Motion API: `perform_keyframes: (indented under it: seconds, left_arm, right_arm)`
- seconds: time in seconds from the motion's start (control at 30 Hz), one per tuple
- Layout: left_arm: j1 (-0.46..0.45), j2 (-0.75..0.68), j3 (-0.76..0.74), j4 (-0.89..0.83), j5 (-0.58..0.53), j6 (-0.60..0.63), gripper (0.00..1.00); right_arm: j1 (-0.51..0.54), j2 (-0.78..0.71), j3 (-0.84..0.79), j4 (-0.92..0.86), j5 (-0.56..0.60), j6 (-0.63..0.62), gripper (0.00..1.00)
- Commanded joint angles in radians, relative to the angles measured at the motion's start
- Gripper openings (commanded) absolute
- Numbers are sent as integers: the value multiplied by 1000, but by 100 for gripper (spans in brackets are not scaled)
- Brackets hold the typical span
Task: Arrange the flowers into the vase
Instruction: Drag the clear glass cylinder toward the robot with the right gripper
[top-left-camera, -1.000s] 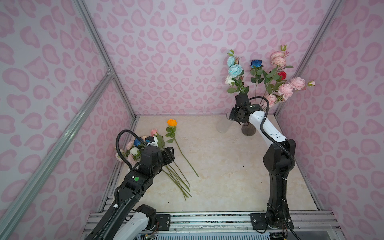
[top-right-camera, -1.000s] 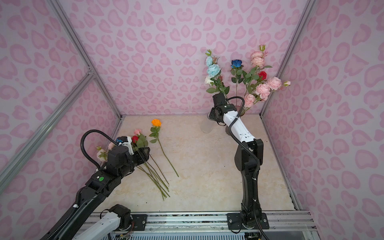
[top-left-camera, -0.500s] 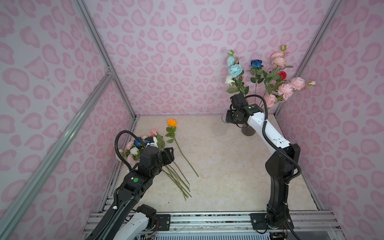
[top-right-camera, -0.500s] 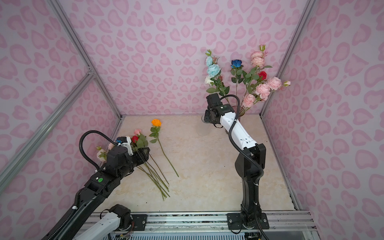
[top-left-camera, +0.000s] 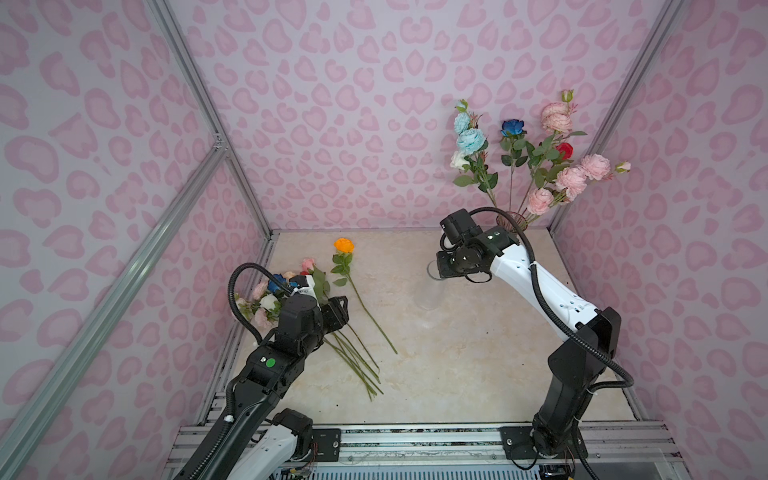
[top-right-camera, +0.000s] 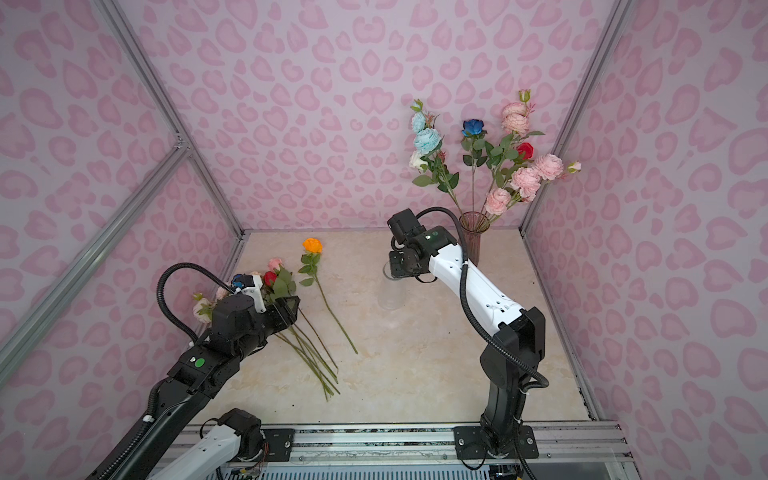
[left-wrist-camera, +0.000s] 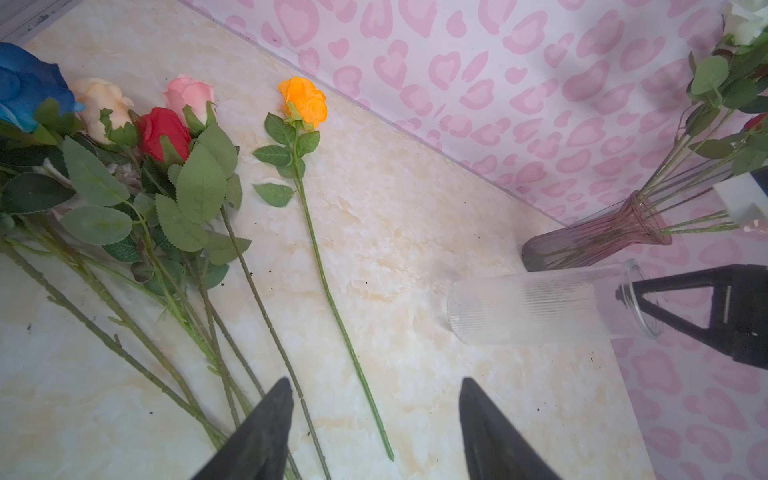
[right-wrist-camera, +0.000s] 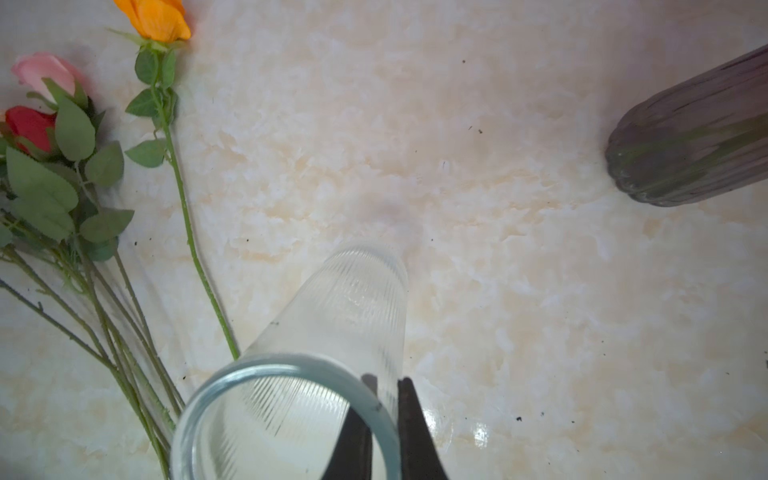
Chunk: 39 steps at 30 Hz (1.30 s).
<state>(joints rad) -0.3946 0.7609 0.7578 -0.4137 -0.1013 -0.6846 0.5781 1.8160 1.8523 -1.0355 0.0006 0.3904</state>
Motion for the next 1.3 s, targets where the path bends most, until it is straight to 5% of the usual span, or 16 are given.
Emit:
perform_keyframes:
  seconds: [0.0, 0.5, 0.67, 1.07, 1.27]
  left_arm:
    - [0, 0, -2, 32, 16, -15, 65]
    - [0, -29, -12, 16, 25, -25, 65]
    - [0, -15, 2, 16, 36, -21, 65]
    - [0, 6, -3, 27, 11, -23, 65]
    - [2, 123, -12, 46, -48, -61, 66]
  right_arm:
    - [28, 13, -1, 18, -11, -16, 0]
    - [94, 88, 58, -57, -12, -75, 1]
    - [97, 103, 68, -77, 11, -80, 20]
    - [84, 12, 47, -52, 21, -83, 38]
    - [117, -116, 52, 3, 46, -78, 39]
